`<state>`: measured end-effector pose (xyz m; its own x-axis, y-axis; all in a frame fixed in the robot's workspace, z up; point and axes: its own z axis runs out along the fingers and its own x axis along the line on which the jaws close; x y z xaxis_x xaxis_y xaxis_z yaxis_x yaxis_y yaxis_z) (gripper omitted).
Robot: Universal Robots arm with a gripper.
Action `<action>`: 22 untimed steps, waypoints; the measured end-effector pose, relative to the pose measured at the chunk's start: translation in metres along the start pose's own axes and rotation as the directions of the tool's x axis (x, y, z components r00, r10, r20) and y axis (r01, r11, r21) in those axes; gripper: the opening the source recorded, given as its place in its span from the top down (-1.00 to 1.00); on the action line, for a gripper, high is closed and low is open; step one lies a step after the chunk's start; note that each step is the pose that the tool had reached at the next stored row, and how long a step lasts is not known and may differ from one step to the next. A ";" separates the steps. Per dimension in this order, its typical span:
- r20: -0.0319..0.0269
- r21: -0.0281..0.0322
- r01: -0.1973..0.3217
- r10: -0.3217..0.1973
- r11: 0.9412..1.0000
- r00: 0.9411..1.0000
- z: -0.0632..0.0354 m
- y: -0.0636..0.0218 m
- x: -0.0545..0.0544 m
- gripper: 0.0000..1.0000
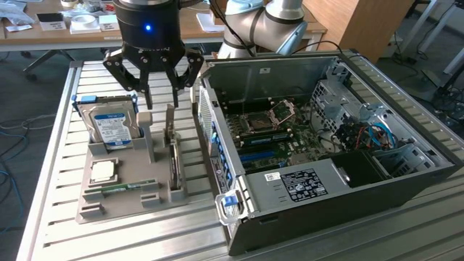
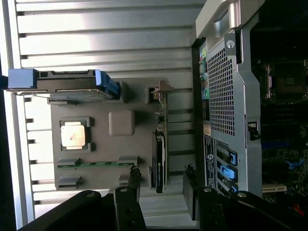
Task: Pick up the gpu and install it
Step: 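Pick up the gpu and move the gpu toward the slot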
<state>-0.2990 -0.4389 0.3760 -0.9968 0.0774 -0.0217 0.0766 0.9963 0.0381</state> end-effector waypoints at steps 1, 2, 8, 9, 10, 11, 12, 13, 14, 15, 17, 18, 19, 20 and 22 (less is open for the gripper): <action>0.000 0.000 0.000 0.000 1.000 1.000 0.0018 -0.0001 0.000 0.03; 0.000 0.000 0.000 0.000 1.000 1.000 0.0036 -0.0001 0.000 0.03; 0.000 0.001 0.000 0.000 1.000 1.000 0.0146 -0.0006 0.000 0.03; 0.000 0.001 0.000 0.000 1.000 1.000 0.0163 -0.0006 0.000 0.03; 0.000 0.001 0.000 0.000 1.000 1.000 0.0180 -0.0007 0.000 0.03; 0.000 0.001 0.000 0.000 1.000 1.000 0.0195 -0.0007 0.001 0.03; 0.000 0.001 0.000 0.000 1.000 1.000 0.0199 -0.0008 0.001 0.03; 0.000 0.001 0.000 0.000 1.000 1.000 0.0199 -0.0008 0.001 0.03; 0.000 0.001 0.000 0.000 1.000 1.000 0.0199 -0.0008 0.001 0.03; 0.000 0.001 0.000 0.000 1.000 1.000 0.0200 -0.0008 0.001 0.03; 0.000 0.001 0.000 0.000 1.000 1.000 0.0201 -0.0008 0.001 0.03; 0.000 0.001 0.000 0.000 1.000 1.000 0.0203 -0.0008 0.001 0.03; 0.000 0.001 0.000 0.000 1.000 1.000 0.0212 -0.0008 0.001 0.03; 0.000 0.001 0.000 0.000 1.000 1.000 0.0222 -0.0009 0.001 0.03; 0.000 0.001 0.000 0.000 1.000 1.000 0.0252 -0.0010 0.001 0.03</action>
<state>-0.2992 -0.4389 0.3507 -0.9968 0.0774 -0.0218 0.0765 0.9964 0.0370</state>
